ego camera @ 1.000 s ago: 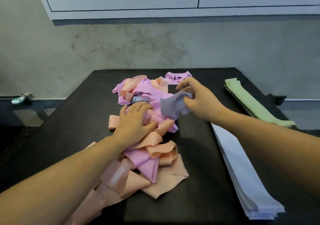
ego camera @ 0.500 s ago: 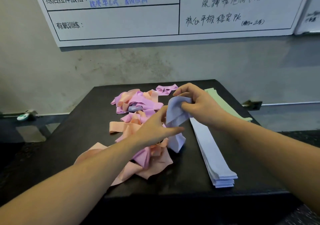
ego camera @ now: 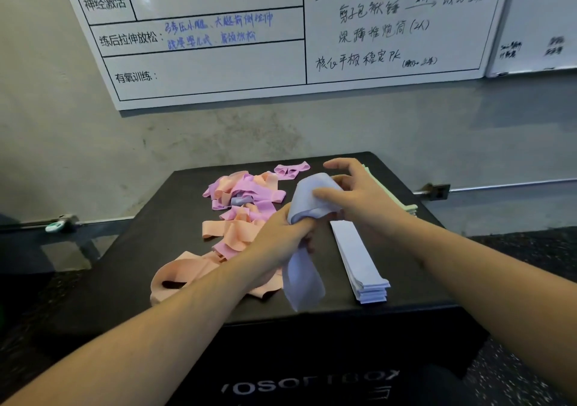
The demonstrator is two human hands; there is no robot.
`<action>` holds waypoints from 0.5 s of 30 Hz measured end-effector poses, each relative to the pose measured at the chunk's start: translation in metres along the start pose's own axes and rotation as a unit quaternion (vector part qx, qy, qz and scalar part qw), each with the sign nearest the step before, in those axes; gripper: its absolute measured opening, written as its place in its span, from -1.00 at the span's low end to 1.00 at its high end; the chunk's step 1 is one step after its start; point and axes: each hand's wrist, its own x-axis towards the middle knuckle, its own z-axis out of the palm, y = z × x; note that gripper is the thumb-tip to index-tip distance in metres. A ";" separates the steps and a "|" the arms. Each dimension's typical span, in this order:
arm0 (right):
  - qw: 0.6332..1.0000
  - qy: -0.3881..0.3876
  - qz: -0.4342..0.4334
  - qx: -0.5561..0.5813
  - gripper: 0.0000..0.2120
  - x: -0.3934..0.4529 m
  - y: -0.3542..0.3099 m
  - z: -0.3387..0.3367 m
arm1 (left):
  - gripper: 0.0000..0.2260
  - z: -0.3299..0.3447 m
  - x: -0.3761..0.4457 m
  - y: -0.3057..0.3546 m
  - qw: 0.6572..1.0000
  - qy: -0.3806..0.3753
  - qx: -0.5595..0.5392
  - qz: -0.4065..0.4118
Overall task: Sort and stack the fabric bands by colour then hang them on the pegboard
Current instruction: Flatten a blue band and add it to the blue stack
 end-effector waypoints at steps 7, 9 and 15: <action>0.979 -0.069 0.092 0.168 -0.78 -0.026 -0.010 -0.012 | -0.79 0.002 -0.024 0.008 0.999 -0.014 -0.026 -0.019; 0.974 -0.062 0.082 0.200 -0.73 -0.032 -0.014 -0.013 | -0.81 0.005 -0.033 0.009 0.998 -0.025 -0.045 -0.027; 0.993 -0.023 0.053 0.102 -0.59 -0.048 -0.023 -0.009 | -0.45 0.012 -0.054 0.018 0.995 0.009 0.049 0.083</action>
